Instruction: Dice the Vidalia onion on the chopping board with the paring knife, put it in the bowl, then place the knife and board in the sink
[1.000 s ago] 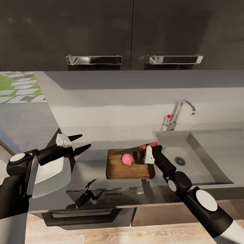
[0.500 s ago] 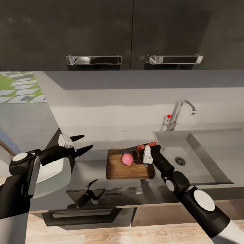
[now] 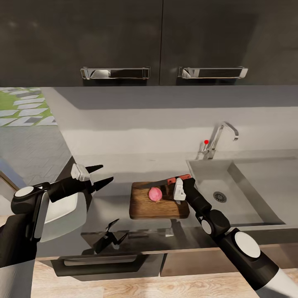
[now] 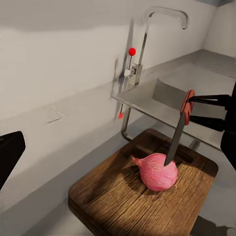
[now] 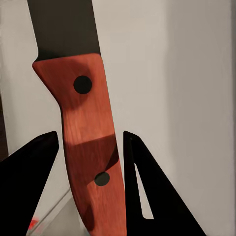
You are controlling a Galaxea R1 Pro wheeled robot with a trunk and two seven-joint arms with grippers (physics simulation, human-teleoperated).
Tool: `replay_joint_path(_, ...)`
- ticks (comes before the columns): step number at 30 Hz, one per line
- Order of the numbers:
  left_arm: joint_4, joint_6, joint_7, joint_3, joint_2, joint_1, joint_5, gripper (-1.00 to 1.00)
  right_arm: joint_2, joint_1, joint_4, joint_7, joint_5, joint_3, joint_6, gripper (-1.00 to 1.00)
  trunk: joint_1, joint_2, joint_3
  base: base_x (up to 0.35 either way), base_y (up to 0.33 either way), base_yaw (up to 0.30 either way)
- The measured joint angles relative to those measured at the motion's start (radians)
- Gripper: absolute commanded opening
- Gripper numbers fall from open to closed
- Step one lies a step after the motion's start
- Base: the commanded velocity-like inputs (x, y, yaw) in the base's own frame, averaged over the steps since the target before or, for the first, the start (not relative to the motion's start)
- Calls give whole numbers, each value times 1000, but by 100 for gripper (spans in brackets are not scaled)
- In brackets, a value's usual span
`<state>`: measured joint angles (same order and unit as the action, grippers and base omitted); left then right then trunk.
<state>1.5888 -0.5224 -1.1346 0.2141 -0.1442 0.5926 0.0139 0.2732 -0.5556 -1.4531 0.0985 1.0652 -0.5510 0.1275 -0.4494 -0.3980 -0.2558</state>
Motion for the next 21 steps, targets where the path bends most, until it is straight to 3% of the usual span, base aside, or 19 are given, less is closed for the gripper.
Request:
replay_joint_path(11, 0, 0, 0, 1, 0, 0, 0, 100, 0, 0, 1, 2, 0, 1, 0, -100, 0, 0, 0, 0, 0, 0)
replay_joint_path(21, 0, 0, 0, 0, 0, 0, 0, 100, 0, 0, 1, 0, 2, 29, 0, -100, 0, 0, 0, 0, 0, 0)
